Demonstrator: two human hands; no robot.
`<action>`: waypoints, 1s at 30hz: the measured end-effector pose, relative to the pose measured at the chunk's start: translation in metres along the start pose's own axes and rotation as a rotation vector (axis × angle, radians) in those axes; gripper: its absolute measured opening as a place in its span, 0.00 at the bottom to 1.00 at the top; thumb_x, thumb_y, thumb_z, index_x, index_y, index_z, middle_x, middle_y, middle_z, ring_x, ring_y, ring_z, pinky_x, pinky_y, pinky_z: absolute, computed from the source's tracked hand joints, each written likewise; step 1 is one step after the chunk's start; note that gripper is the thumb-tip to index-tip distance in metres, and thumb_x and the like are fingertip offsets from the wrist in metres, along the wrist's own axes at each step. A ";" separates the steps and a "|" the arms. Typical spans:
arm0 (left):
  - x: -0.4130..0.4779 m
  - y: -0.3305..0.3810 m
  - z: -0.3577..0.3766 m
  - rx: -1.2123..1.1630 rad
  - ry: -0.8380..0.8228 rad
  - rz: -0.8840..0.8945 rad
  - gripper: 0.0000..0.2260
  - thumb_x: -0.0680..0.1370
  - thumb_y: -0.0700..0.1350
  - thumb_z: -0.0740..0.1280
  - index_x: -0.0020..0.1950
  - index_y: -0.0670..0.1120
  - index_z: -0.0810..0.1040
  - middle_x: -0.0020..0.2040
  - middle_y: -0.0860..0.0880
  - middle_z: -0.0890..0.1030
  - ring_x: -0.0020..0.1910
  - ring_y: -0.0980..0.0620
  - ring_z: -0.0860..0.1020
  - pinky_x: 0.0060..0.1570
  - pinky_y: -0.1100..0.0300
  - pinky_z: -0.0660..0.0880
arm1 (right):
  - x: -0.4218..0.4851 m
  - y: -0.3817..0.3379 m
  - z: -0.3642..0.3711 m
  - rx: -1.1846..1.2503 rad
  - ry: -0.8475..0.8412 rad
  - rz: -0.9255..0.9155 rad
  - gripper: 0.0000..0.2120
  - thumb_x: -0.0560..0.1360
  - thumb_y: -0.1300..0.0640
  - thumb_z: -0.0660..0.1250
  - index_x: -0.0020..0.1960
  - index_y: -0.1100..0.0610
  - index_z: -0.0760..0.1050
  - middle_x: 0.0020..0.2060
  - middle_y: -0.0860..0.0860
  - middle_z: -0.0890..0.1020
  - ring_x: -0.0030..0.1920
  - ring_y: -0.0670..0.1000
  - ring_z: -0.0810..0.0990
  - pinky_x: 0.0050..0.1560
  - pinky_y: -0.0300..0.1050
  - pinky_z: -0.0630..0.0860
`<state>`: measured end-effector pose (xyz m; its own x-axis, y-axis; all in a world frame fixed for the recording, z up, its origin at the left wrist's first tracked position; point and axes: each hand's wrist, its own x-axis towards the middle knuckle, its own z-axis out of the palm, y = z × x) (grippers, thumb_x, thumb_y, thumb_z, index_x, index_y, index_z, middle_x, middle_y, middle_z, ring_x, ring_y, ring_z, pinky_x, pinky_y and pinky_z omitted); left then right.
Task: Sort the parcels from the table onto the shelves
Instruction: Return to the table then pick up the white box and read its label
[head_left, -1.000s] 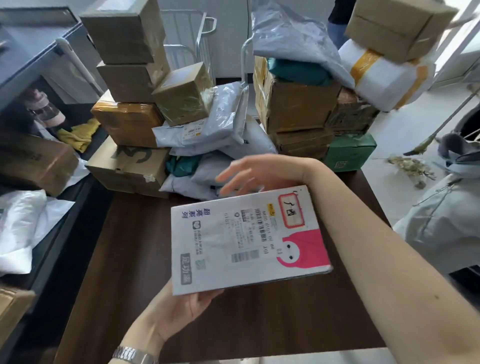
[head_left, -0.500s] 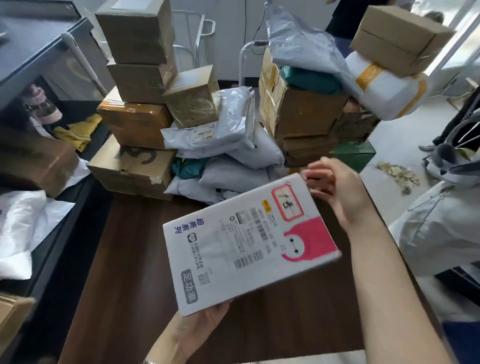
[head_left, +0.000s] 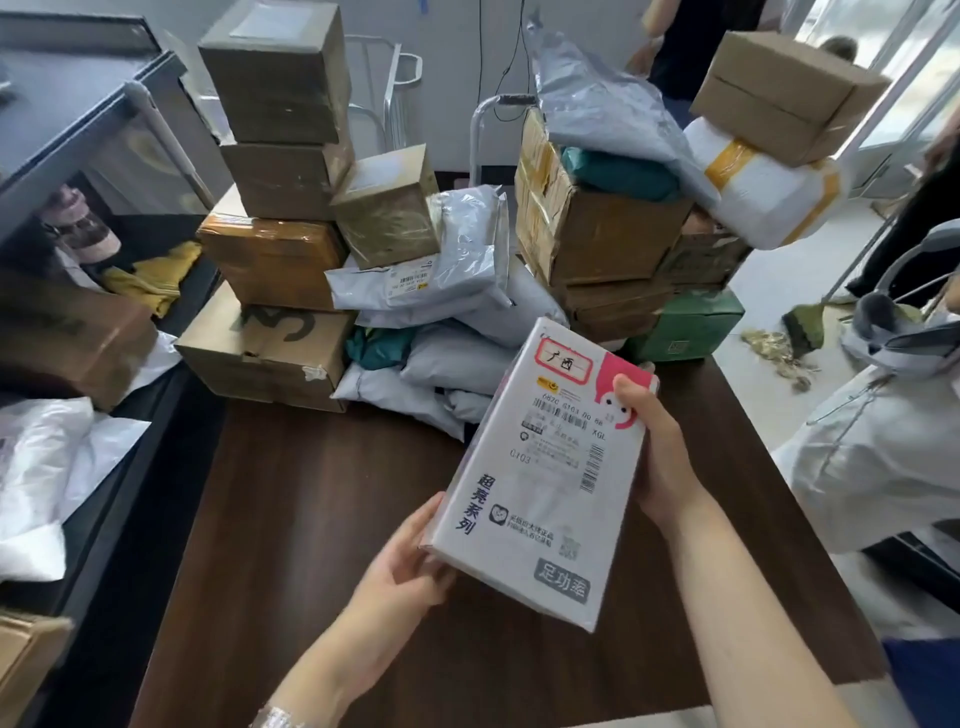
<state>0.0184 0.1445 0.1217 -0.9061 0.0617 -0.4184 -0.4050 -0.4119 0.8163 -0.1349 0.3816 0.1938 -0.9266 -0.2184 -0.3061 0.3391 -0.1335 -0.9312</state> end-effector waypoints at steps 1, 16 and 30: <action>0.003 0.007 -0.008 -0.023 0.026 -0.002 0.36 0.66 0.26 0.60 0.73 0.47 0.74 0.70 0.45 0.79 0.71 0.43 0.76 0.74 0.40 0.65 | 0.003 -0.005 0.001 -0.047 -0.032 0.009 0.32 0.72 0.41 0.68 0.70 0.57 0.75 0.61 0.63 0.85 0.62 0.65 0.83 0.67 0.64 0.76; 0.032 0.054 -0.001 0.043 0.091 0.030 0.21 0.82 0.53 0.59 0.72 0.46 0.73 0.51 0.49 0.87 0.41 0.57 0.88 0.38 0.61 0.83 | -0.015 0.025 0.096 -0.005 0.277 -0.171 0.26 0.75 0.40 0.69 0.67 0.50 0.65 0.68 0.55 0.76 0.68 0.55 0.78 0.69 0.55 0.76; -0.020 0.090 0.011 0.151 0.188 0.396 0.14 0.81 0.53 0.62 0.66 0.64 0.74 0.62 0.52 0.84 0.55 0.51 0.86 0.48 0.53 0.83 | -0.073 0.031 0.115 -0.049 -0.029 -0.216 0.31 0.76 0.47 0.69 0.77 0.45 0.64 0.68 0.54 0.80 0.64 0.55 0.84 0.59 0.52 0.84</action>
<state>-0.0011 0.1162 0.2082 -0.9625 -0.2452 -0.1161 -0.0580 -0.2323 0.9709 -0.0383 0.2820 0.2099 -0.9715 -0.2177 -0.0938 0.1246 -0.1327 -0.9833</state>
